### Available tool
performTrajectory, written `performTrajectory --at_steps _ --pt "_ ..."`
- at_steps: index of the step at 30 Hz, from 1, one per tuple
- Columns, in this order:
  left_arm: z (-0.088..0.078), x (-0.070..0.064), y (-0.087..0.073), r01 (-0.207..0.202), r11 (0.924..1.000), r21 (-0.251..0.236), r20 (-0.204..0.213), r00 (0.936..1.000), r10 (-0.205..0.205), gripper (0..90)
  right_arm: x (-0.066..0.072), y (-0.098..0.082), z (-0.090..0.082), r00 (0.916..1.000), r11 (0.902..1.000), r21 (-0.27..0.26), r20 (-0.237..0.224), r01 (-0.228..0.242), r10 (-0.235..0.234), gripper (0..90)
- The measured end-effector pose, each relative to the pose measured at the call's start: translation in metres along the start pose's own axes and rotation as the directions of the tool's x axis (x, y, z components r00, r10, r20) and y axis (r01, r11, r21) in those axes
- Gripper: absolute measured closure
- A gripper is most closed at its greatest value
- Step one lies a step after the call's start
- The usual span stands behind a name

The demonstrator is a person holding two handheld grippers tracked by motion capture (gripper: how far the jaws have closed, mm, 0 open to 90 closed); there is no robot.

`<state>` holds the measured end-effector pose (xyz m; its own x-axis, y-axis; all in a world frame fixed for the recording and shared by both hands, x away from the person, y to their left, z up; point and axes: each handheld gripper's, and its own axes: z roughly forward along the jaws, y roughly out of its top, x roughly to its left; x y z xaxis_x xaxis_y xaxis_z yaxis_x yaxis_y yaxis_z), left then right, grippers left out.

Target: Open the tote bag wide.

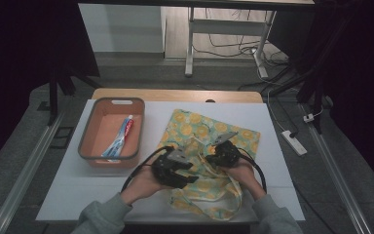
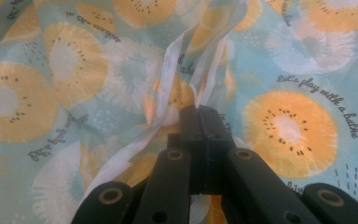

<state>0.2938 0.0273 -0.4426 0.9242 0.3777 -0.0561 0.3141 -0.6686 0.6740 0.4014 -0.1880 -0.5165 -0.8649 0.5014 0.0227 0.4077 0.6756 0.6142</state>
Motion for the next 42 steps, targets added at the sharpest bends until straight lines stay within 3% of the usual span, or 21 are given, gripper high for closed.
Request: performTrajectory --at_steps 5,10,13,14,17,22,24,25,26,30,34,37,40,42 --pt "0.045 0.006 0.008 0.003 0.9957 0.093 0.037 0.9993 -0.007 53.4 0.001 0.000 0.000 0.9999 1.0000 -0.001 0.016 0.003 -0.003 90.0" --pt "0.080 0.010 0.010 -0.006 0.9831 0.183 0.063 0.9980 -0.006 57.0 -0.001 0.000 -0.002 0.9996 1.0000 0.005 0.028 -0.004 0.004 90.0" --pt "0.095 0.012 0.007 -0.009 0.9727 0.232 0.061 0.9981 -0.005 68.6 -0.003 -0.001 -0.006 0.9995 1.0000 -0.006 0.032 -0.004 0.005 90.0" --pt "0.097 0.011 0.006 -0.012 0.9727 0.232 0.055 0.9985 0.000 73.8 -0.004 0.000 -0.008 0.9992 0.9999 -0.012 0.039 -0.005 0.005 90.0" --pt "0.092 0.012 0.004 -0.028 0.9725 0.231 0.092 0.9957 0.006 88.0 -0.009 -0.001 -0.016 0.9970 0.9994 -0.030 0.074 -0.019 0.022 90.0" --pt "0.068 0.000 -0.001 -0.097 0.9784 0.182 0.146 0.9867 0.071 88.4 -0.021 -0.004 -0.034 0.9868 0.9938 -0.088 0.140 -0.069 0.081 90.0" --pt "0.056 -0.005 -0.003 -0.115 0.9816 0.152 0.163 0.9826 0.090 88.4 -0.026 -0.005 -0.044 0.9783 0.9880 -0.122 0.173 -0.094 0.115 90.0" --pt "0.051 -0.007 -0.004 -0.126 0.9814 0.145 0.169 0.9805 0.101 88.4 -0.026 -0.005 -0.044 0.9783 0.9880 -0.122 0.173 -0.094 0.115 90.0" --pt "0.046 -0.010 -0.006 -0.135 0.9813 0.137 0.170 0.9793 0.111 88.4 -0.029 -0.007 -0.050 0.9689 0.9826 -0.142 0.199 -0.120 0.147 90.0" --pt "0.032 -0.020 -0.011 -0.155 0.9807 0.119 0.189 0.9732 0.131 88.3 -0.037 -0.012 -0.056 0.9502 0.9704 -0.172 0.233 -0.170 0.208 90.0" --pt "0.028 -0.026 -0.013 -0.180 0.9768 0.115 0.194 0.9685 0.156 88.1 -0.039 -0.015 -0.056 0.9425 0.9657 -0.178 0.243 -0.189 0.229 90.0" --pt "0.026 -0.023 -0.013 -0.172 0.9790 0.109 0.193 0.9698 0.149 85.4 -0.039 -0.015 -0.054 0.9421 0.9663 -0.177 0.246 -0.187 0.228 90.0" --pt "0.018 -0.019 -0.014 -0.146 0.9871 0.067 0.149 0.9796 0.134 61.8 -0.037 -0.014 -0.053 0.9478 0.9680 -0.177 0.234 -0.178 0.217 90.0" --pt "0.006 -0.016 -0.013 -0.118 0.9929 0.015 0.123 0.9857 0.115 57.7 -0.034 -0.013 -0.053 0.9522 0.9677 -0.184 0.221 -0.172 0.211 90.0"
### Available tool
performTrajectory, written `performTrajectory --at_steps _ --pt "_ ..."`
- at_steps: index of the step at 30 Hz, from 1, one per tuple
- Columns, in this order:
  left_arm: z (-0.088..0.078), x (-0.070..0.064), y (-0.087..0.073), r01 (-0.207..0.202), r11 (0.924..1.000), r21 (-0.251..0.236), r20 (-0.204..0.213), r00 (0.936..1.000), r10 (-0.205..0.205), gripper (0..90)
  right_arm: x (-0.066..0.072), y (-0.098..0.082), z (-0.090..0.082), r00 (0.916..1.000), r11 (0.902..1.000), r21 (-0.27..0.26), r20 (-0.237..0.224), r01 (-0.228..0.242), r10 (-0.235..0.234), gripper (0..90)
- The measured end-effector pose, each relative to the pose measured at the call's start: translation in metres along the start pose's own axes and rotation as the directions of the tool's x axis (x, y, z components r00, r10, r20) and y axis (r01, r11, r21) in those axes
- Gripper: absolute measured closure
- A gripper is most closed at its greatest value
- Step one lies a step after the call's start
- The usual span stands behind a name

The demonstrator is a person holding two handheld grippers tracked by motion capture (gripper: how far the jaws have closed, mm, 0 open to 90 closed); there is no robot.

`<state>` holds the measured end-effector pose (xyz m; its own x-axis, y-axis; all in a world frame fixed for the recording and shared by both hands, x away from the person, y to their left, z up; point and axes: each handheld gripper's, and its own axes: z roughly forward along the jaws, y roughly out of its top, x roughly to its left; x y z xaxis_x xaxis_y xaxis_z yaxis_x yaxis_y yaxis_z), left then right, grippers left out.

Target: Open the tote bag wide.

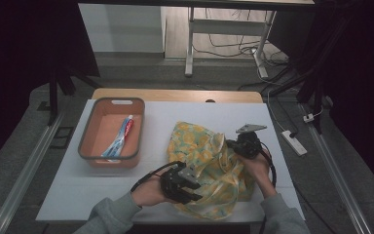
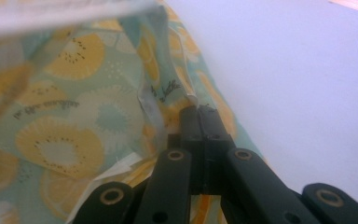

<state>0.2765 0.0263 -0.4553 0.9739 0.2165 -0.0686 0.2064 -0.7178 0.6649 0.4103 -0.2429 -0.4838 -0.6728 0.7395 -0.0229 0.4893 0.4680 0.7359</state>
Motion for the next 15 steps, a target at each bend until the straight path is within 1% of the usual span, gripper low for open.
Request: performTrajectory --at_steps 1,2,3,4,5,6,8,11,15 --pt "-0.007 0.002 0.000 0.010 0.9997 -0.024 -0.013 0.9999 -0.010 53.4 0.004 0.001 -0.001 0.9998 0.9999 -0.007 -0.014 0.012 -0.012 90.0" --pt "-0.014 0.003 0.000 0.024 0.9983 -0.053 -0.028 0.9993 -0.026 52.3 0.006 0.002 -0.002 0.9996 0.9997 -0.013 -0.018 0.019 -0.019 90.0" --pt "-0.028 0.005 0.000 0.045 0.9948 -0.092 -0.069 0.9963 -0.051 50.6 0.008 0.003 -0.003 0.9993 0.9995 -0.020 -0.027 0.024 -0.024 90.0" --pt "-0.028 0.005 0.000 0.045 0.9948 -0.092 -0.069 0.9963 -0.051 48.0 0.010 0.004 -0.004 0.9989 0.9993 -0.026 -0.038 0.027 -0.028 90.0" --pt "-0.034 0.006 -0.001 0.063 0.9925 -0.105 -0.094 0.9929 -0.073 48.0 0.010 0.004 -0.004 0.9989 0.9993 -0.026 -0.038 0.027 -0.028 90.0" --pt "-0.040 0.008 -0.001 0.081 0.9899 -0.116 -0.114 0.9890 -0.094 46.2 0.013 0.006 -0.005 0.9983 0.9990 -0.033 -0.048 0.031 -0.032 90.0" --pt "-0.050 0.012 -0.003 0.105 0.9840 -0.144 -0.147 0.9810 -0.126 44.6 0.017 0.007 -0.005 0.9971 0.9985 -0.040 -0.064 0.038 -0.041 90.0" --pt "-0.063 0.021 -0.008 0.132 0.9760 -0.173 -0.174 0.9712 -0.162 43.1 0.023 0.009 -0.006 0.9956 0.9974 -0.043 -0.072 0.057 -0.060 90.0" --pt "-0.079 0.034 -0.017 0.181 0.9612 -0.208 -0.182 0.9583 -0.220 42.9 0.026 0.011 -0.006 0.9951 0.9970 -0.059 -0.082 0.050 -0.055 90.0"
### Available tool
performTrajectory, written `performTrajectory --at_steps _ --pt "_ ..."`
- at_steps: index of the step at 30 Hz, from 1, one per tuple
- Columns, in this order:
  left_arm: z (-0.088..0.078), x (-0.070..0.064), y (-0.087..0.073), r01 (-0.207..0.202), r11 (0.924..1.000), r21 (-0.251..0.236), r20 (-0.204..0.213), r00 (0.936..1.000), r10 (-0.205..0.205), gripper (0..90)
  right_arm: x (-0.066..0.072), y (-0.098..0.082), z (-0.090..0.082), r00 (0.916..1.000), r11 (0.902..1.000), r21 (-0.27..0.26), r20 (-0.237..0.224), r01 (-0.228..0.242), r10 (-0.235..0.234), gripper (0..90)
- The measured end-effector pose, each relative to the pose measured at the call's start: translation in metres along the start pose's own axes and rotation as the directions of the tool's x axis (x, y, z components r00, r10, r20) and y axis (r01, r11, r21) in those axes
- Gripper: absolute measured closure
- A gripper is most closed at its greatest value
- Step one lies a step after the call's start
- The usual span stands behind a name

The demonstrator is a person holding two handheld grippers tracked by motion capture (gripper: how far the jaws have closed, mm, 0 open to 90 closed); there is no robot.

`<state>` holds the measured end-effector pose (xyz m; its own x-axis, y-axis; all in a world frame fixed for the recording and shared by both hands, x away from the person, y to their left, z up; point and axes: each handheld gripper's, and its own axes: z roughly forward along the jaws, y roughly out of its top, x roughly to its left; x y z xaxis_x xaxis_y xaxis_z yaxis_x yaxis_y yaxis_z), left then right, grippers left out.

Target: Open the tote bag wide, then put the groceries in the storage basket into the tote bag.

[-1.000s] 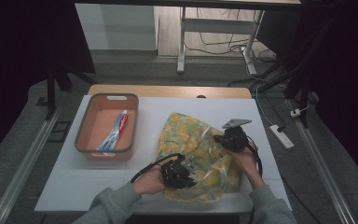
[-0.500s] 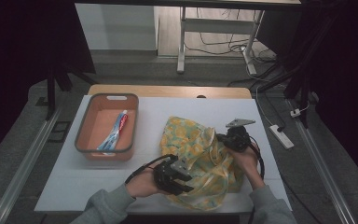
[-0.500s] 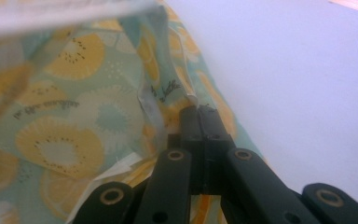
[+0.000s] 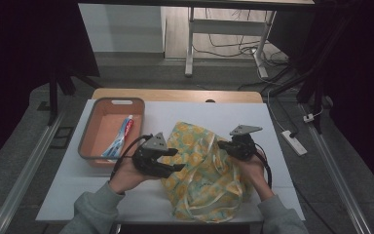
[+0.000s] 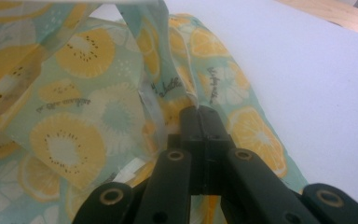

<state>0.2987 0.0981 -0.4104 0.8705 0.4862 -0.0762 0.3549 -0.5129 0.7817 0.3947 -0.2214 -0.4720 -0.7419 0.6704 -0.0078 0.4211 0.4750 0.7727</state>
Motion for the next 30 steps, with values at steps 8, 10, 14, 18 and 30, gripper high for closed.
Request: performTrajectory --at_steps 8,10,14,18,30 --pt "-0.017 0.030 -0.010 0.069 0.9976 0.005 -0.102 0.9925 -0.068 42.6 0.001 -0.001 0.000 1.0000 1.0000 -0.005 0.005 -0.006 0.006 90.0" --pt "-0.019 0.037 -0.014 0.093 0.9957 0.002 -0.111 0.9895 -0.092 42.5 -0.001 -0.001 -0.001 0.9999 0.9999 -0.008 0.010 -0.012 0.012 90.0" --pt "-0.024 0.051 -0.019 0.127 0.9918 0.001 -0.136 0.9827 -0.126 42.4 -0.003 -0.001 -0.003 0.9997 0.9997 -0.013 0.014 -0.022 0.022 90.0" --pt "-0.030 0.064 -0.025 0.168 0.9857 -0.009 -0.166 0.9718 -0.167 42.0 -0.002 -0.001 -0.004 0.9997 0.9997 -0.015 0.013 -0.021 0.022 90.0" --pt "-0.048 0.107 -0.045 0.317 0.9481 -0.021 -0.299 0.9030 -0.309 36.4 -0.002 -0.002 -0.004 0.9995 0.9994 -0.013 0.002 -0.031 0.031 90.0"
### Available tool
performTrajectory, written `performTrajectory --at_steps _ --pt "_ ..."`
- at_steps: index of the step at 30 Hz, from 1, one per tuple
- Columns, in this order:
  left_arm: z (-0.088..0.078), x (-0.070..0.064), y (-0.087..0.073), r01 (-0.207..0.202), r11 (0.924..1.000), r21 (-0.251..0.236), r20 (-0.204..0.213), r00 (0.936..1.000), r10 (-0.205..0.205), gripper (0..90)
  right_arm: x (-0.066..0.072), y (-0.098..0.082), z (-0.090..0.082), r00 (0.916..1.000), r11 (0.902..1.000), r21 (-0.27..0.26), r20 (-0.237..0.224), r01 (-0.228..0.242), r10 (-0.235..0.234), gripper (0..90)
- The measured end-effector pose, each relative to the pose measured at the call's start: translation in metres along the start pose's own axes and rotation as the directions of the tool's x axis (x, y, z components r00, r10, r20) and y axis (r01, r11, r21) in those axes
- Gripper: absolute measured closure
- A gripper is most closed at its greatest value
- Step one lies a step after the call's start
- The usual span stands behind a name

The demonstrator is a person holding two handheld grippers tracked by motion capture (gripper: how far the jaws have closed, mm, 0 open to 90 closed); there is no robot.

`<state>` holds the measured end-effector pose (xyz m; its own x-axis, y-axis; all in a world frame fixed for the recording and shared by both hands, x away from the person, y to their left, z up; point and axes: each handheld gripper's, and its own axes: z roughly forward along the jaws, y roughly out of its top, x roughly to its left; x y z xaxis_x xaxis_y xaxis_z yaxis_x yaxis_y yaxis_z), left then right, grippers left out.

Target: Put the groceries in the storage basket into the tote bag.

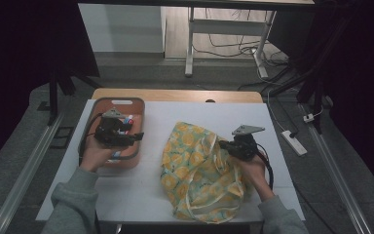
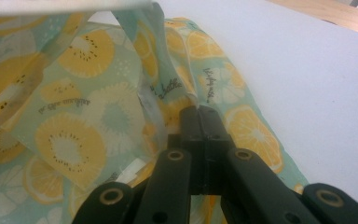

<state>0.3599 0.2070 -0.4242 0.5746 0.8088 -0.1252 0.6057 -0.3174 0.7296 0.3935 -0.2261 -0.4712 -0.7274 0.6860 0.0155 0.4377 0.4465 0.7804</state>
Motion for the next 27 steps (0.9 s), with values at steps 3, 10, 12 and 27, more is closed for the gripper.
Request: performTrajectory --at_steps 3,10,12,27 --pt "0.005 0.015 0.004 0.038 0.9987 0.033 -0.052 0.9980 -0.037 35.6 0.000 0.000 0.000 1.0000 1.0000 -0.001 0.000 0.000 0.000 90.0" --pt "0.037 0.053 0.013 0.137 0.9755 0.172 -0.140 0.9836 -0.114 31.8 0.000 0.000 -0.001 1.0000 1.0000 -0.001 0.004 0.004 -0.004 90.0" --pt "0.049 0.061 0.010 0.162 0.9604 0.227 -0.160 0.9789 -0.128 31.0 0.000 0.000 -0.001 1.0000 1.0000 -0.002 0.004 0.005 -0.005 90.0" --pt "0.093 0.087 -0.009 0.224 0.8793 0.420 -0.206 0.9672 -0.148 29.1 0.001 0.000 -0.002 1.0000 0.9999 -0.012 0.001 0.009 -0.009 90.0"
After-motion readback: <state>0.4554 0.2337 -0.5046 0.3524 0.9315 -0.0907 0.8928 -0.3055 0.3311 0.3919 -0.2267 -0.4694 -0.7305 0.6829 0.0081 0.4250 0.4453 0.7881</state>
